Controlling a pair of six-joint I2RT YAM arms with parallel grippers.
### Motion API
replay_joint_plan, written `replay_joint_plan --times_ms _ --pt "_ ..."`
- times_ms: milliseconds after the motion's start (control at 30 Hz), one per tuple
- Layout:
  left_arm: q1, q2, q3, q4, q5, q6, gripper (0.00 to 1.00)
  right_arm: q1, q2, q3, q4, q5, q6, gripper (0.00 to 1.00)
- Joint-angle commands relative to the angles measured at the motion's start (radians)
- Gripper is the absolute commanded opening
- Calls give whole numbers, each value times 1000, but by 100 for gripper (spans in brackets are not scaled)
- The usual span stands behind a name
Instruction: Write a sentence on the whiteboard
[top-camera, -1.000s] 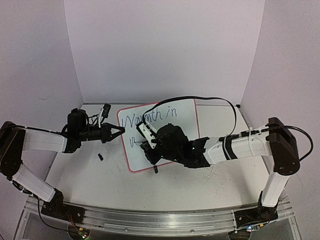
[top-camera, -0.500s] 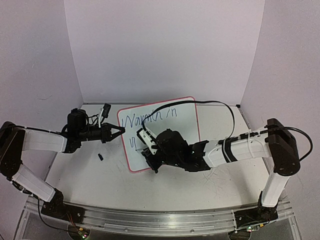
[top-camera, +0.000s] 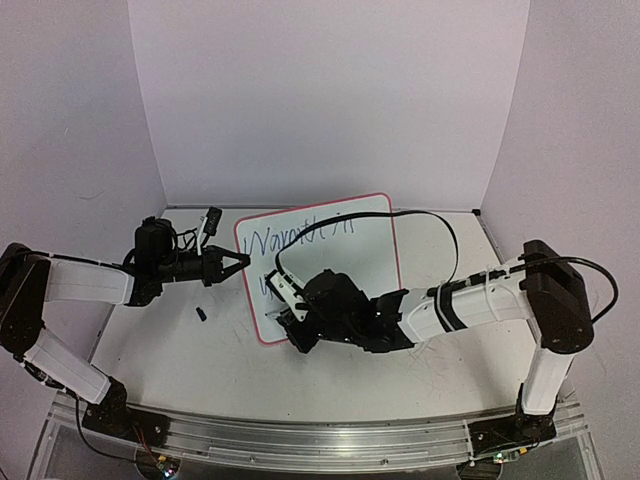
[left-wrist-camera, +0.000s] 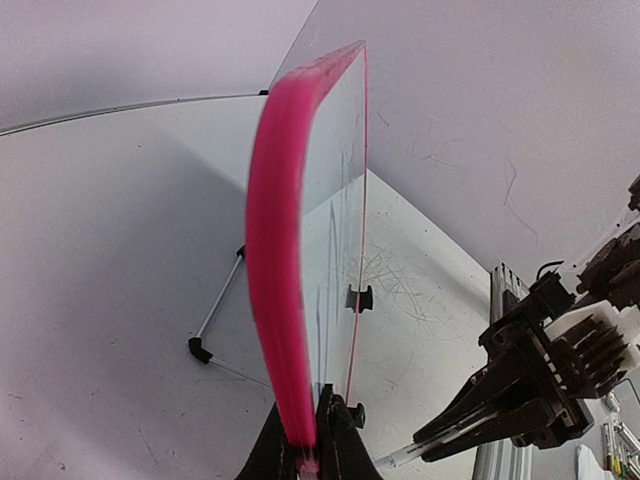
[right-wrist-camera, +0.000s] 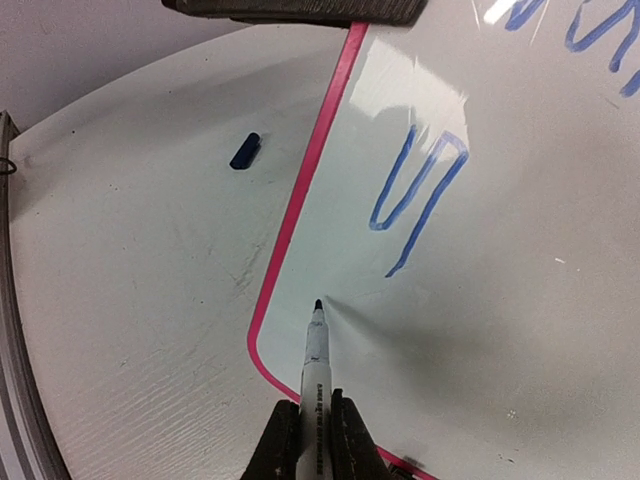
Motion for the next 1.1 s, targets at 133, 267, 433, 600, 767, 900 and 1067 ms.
replay_joint_plan --times_ms 133,267,433,600,767,900,1067 --pt "0 -20 4 -30 -78 82 0 6 33 103 34 65 11 0" --pt "0 -20 3 -30 -77 83 0 5 27 82 32 76 6 0" --pt "0 -18 2 -30 -77 83 0 5 18 51 25 68 12 0" --pt "0 -22 3 -30 -76 82 0 5 13 32 15 52 12 0" --pt "0 -21 3 -30 -76 82 0 3 -7 8 2 52 10 0" --pt "0 -19 5 -30 -75 82 0 -13 -20 -3 -1 83 14 0" --pt "0 -18 5 -30 -72 80 0 -43 -24 15 16 102 15 0"
